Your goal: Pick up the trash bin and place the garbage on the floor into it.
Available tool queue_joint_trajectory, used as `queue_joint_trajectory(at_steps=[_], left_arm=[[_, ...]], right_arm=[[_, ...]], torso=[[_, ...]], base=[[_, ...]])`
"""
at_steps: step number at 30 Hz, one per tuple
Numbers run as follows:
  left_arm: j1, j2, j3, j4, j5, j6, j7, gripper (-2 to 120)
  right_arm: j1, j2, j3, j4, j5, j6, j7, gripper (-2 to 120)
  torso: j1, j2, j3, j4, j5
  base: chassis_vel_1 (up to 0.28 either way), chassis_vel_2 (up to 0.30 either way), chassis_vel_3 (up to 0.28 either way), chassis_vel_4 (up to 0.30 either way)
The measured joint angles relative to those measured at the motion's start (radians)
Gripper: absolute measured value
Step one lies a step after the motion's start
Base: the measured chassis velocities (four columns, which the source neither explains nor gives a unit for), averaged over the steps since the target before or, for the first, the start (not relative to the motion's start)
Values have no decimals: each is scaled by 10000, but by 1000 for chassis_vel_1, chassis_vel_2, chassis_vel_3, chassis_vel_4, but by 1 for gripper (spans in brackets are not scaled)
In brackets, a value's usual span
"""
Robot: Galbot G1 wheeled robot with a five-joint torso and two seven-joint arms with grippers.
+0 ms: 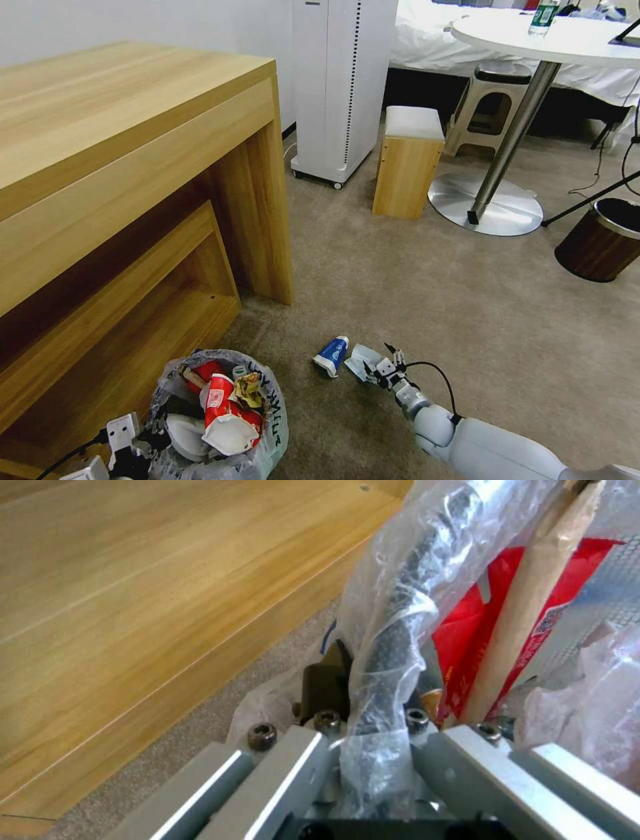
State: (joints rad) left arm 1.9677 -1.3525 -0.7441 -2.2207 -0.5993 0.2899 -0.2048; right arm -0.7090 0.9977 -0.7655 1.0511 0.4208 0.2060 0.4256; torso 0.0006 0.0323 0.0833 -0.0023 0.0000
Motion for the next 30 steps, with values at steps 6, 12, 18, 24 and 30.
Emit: queue_joint_trajectory(at_steps=[6, 12, 18, 24, 30], left_arm=[[2, 38, -4, -9, -9, -6, 0, 0], [-43, 41, 49, 41, -13, -35, 4, 0], [-42, 167, -12, 67, -78, -46, 8, 0], [-111, 263, -44, 240, -134, -56, 8, 0], [-124, 288, -56, 280, -149, -66, 4, 0]], right_arm=[[-67, 130, 20, -252, -130, 99, 1, 50], [-150, 159, 69, -369, -215, 175, -6, 26], [-202, 137, 294, -465, -299, 546, -302, 7], [-371, -261, 1182, 795, 177, 2400, -1695, 4], [-408, -878, 1909, 3143, 412, 4124, -3393, 4]], torso=[[0, 0, 0, 0, 0], [0, 0, 0, 0, 0], [0, 0, 0, 0, 0], [0, 0, 0, 0, 0], [0, 0, 0, 0, -2]], base=[[0, 0, 0, 0], [0, 0, 0, 0], [0, 0, 0, 0], [0, 0, 0, 0], [0, 0, 0, 0]])
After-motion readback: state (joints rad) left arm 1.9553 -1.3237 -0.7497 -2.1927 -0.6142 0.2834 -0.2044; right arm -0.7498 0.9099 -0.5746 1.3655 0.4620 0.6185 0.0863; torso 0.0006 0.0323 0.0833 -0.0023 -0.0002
